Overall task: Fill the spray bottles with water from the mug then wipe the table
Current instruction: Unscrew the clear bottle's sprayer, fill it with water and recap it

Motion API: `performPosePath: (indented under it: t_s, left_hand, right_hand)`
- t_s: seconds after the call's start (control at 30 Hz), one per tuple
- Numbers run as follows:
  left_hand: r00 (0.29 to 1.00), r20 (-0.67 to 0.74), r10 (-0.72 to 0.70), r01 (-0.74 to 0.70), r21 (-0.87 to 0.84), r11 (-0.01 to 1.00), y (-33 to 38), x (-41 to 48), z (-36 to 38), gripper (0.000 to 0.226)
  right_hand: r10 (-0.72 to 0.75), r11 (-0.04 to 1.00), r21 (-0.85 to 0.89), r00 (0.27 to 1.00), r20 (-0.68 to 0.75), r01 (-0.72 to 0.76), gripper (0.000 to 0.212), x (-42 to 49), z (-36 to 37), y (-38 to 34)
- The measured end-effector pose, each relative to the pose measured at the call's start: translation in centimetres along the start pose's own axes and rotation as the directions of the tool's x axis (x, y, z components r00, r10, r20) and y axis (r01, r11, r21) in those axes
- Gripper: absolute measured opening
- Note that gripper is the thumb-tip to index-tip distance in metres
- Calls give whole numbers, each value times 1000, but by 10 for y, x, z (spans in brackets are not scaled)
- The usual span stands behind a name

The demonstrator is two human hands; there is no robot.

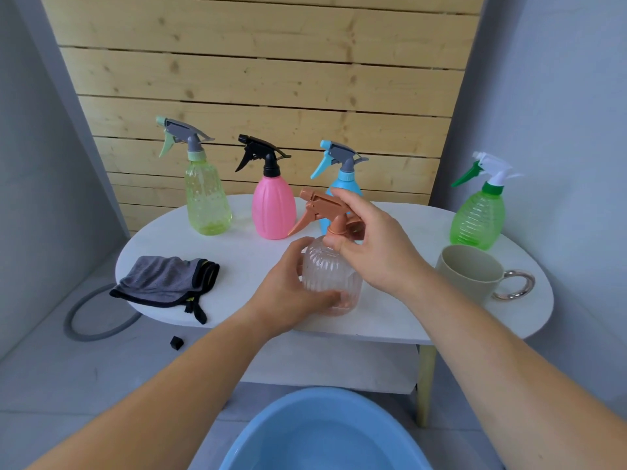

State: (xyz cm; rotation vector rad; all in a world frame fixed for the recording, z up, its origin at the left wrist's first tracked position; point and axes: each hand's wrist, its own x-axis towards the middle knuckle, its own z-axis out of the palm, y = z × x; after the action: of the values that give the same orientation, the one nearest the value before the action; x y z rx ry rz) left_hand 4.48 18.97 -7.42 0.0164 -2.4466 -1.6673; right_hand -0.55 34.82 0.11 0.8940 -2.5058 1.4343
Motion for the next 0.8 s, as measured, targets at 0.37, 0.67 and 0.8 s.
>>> performPosePath:
  t_s: [0.37,0.67,0.8]
  left_hand:
    - [997,-74,-8,8,5,1000,19,1,28,80]
    - [998,-61,24,-24,5,1000,80,87,74,79]
    - [999,-49,-20,22,29,999,78,120,102,91]
  right_hand:
    - [295,955,-16,953,72,-295,28,-13,-36,-4]
    - [379,913,-171,925,24,-370,58,45,-125,15]
    - [501,862,-108,865,19,-496,60,61,-140,45]
